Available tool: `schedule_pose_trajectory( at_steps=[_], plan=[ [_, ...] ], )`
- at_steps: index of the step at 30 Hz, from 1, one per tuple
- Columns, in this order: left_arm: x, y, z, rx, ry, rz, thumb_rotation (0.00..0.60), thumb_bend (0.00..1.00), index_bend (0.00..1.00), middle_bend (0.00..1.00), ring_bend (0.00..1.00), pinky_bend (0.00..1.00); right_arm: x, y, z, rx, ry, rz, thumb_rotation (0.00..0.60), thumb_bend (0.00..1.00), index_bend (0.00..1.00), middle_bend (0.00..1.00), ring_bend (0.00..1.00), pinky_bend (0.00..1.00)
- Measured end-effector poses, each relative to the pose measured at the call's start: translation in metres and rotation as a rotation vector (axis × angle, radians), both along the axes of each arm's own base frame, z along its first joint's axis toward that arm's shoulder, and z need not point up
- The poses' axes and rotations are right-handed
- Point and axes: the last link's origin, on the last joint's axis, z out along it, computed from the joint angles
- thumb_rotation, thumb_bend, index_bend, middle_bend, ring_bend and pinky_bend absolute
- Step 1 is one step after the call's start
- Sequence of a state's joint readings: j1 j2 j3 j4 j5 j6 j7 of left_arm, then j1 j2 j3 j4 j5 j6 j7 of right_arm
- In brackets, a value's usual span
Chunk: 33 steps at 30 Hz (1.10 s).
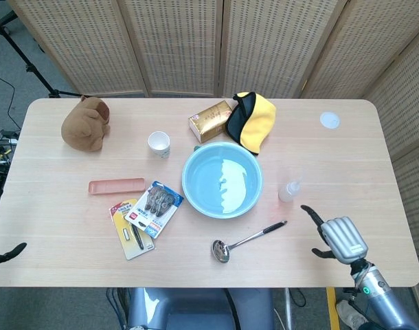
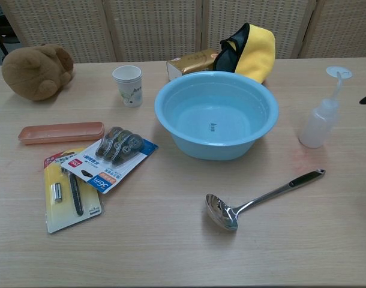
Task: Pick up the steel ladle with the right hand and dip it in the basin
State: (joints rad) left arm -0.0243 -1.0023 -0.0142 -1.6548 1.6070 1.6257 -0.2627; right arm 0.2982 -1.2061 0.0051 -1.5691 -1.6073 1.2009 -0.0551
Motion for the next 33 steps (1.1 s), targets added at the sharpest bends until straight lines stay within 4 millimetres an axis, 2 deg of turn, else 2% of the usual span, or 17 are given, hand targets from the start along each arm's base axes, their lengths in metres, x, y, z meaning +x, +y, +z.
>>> schedule_pose_trajectory(
  at_steps=[5, 8, 14, 19, 22, 29, 33],
  plan=[
    [0.0, 0.0, 0.0, -0.005, -0.001, 0.004, 0.6, 0.01, 0.0, 0.0, 0.0, 0.0, 0.012, -0.014, -0.018, 0.04, 0.097, 0.029, 0.6, 0.0, 0.32, 0.93, 0.93, 1.0],
    [-0.001, 0.001, 0.0, -0.009, -0.001, 0.009, 0.6, 0.01, 0.0, 0.0, 0.0, 0.0, 0.022, -0.022, -0.031, 0.067, 0.145, 0.056, 0.6, 0.02, 0.36, 0.94, 0.93, 1.0],
    [-0.001, 0.002, 0.001, -0.002, -0.012, -0.001, 0.6, 0.01, 0.0, 0.0, 0.0, 0.0, 0.04, -0.037, -0.06, 0.096, 0.218, 0.081, 0.6, 0.06, 0.37, 0.94, 0.94, 1.0],
    [-0.001, 0.003, 0.0, -0.006, -0.013, -0.006, 0.6, 0.01, 0.0, 0.0, 0.0, 0.0, 0.051, -0.041, -0.076, 0.115, 0.234, 0.091, 0.6, 0.1, 0.38, 0.94, 0.94, 1.0],
    [-0.001, 0.003, 0.0, -0.006, -0.013, -0.006, 0.6, 0.01, 0.0, 0.0, 0.0, 0.0, 0.054, -0.042, -0.083, 0.124, 0.248, 0.095, 0.6, 0.12, 0.39, 0.94, 0.94, 1.0],
    [-0.001, 0.004, 0.001, -0.003, -0.015, -0.004, 0.6, 0.01, 0.0, 0.0, 0.0, 0.0, 0.056, -0.048, -0.1, 0.136, 0.287, 0.101, 0.6, 0.25, 0.41, 0.94, 0.94, 1.0],
    [-0.001, 0.004, 0.0, -0.002, -0.015, -0.006, 0.6, 0.01, 0.0, 0.0, 0.0, 0.0, 0.054, -0.054, -0.107, 0.134, 0.31, 0.095, 0.6, 0.26, 0.41, 0.94, 0.94, 1.0]
  ],
)
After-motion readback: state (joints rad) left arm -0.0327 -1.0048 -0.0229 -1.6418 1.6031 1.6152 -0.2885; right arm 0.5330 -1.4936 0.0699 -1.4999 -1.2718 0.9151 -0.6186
